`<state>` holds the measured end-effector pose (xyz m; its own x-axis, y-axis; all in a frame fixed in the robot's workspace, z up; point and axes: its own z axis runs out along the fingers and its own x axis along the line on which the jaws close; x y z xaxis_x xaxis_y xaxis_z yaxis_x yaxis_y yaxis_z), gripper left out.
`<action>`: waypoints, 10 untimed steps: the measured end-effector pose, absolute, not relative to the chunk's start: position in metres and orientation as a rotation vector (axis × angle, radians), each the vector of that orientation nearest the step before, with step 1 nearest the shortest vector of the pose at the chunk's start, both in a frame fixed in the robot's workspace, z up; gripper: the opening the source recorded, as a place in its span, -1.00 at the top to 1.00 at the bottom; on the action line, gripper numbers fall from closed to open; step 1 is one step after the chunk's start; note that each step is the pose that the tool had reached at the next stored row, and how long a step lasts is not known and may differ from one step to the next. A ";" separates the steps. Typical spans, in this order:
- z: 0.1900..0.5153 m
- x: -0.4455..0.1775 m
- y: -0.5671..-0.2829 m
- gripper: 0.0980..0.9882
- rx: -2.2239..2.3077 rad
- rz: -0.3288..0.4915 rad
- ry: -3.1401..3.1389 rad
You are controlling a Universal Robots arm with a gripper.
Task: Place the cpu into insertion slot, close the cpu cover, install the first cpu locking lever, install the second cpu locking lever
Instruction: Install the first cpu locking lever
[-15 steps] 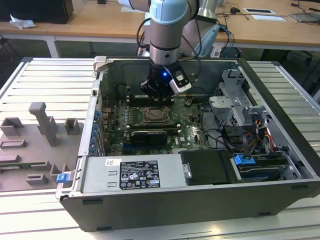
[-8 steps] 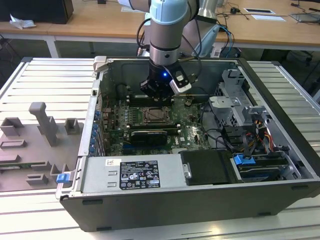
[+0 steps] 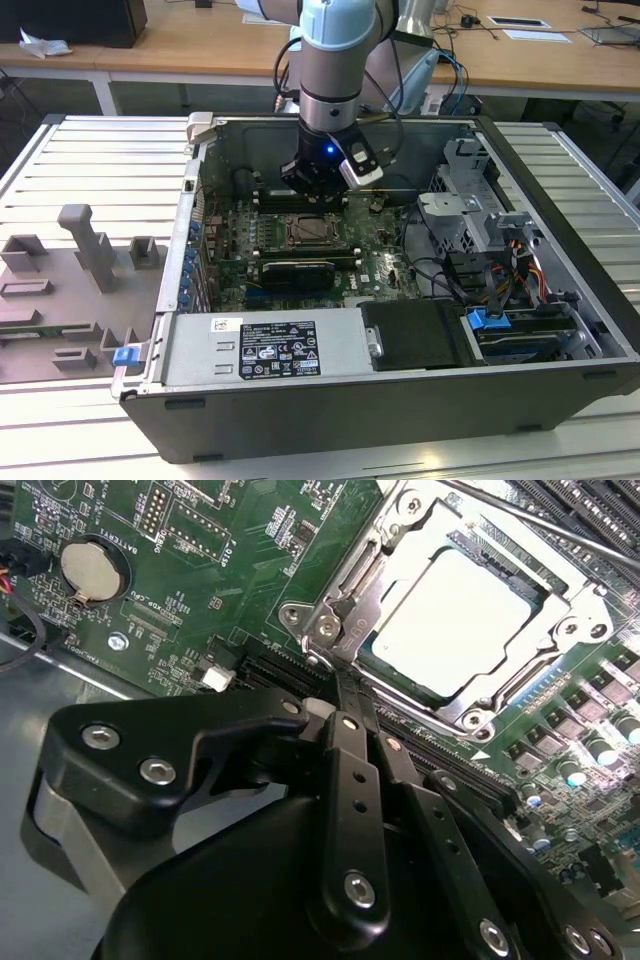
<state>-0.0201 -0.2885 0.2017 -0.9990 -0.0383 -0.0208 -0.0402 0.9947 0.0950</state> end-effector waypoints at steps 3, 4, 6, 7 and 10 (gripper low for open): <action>0.201 -0.020 -0.289 0.98 -0.061 0.152 3.118; 0.201 -0.020 -0.289 0.98 -0.061 0.152 3.118; 0.202 -0.020 -0.289 0.98 -0.061 0.152 3.118; 0.204 -0.020 -0.289 0.98 -0.061 0.153 3.118; 0.216 -0.020 -0.289 0.98 -0.061 0.152 3.118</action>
